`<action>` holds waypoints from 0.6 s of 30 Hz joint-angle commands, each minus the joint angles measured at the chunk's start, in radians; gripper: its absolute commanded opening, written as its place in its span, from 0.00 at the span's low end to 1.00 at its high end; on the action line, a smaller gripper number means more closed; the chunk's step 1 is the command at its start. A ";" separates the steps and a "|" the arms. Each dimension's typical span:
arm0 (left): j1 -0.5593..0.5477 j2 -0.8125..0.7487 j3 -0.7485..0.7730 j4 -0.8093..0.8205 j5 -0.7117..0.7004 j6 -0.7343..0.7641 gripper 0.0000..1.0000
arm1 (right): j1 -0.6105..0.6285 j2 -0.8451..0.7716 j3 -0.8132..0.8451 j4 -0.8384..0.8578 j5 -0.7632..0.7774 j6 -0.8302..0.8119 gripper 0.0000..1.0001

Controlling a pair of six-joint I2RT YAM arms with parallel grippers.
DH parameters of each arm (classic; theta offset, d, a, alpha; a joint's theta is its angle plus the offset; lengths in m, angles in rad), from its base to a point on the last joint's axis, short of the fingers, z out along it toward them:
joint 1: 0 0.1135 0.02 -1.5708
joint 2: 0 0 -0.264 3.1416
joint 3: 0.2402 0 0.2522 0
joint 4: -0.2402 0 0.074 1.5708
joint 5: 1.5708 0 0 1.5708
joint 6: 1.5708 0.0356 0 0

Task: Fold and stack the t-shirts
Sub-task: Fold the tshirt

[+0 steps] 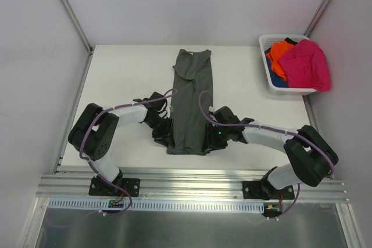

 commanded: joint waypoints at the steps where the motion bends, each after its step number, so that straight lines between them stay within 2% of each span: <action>1: -0.013 -0.008 -0.035 -0.003 -0.066 0.005 0.33 | 0.006 0.026 -0.049 -0.072 0.032 -0.038 0.40; 5: -0.013 -0.005 -0.037 -0.002 -0.063 0.008 0.31 | 0.014 0.038 -0.047 -0.074 0.038 -0.046 0.34; 7: -0.013 0.000 -0.034 -0.002 -0.061 0.008 0.30 | 0.018 0.041 -0.041 -0.072 0.043 -0.050 0.24; 9: -0.014 0.003 -0.031 -0.002 -0.061 0.011 0.28 | 0.018 0.040 -0.032 -0.083 0.058 -0.058 0.07; 11: -0.014 0.001 -0.026 -0.002 -0.061 0.014 0.22 | 0.018 0.037 -0.017 -0.097 0.070 -0.070 0.01; 15: -0.014 -0.008 -0.019 -0.008 -0.063 0.023 0.03 | 0.018 0.017 -0.007 -0.114 0.081 -0.081 0.01; 18: -0.013 -0.021 -0.017 -0.009 -0.069 0.026 0.00 | 0.017 0.001 -0.003 -0.125 0.086 -0.092 0.01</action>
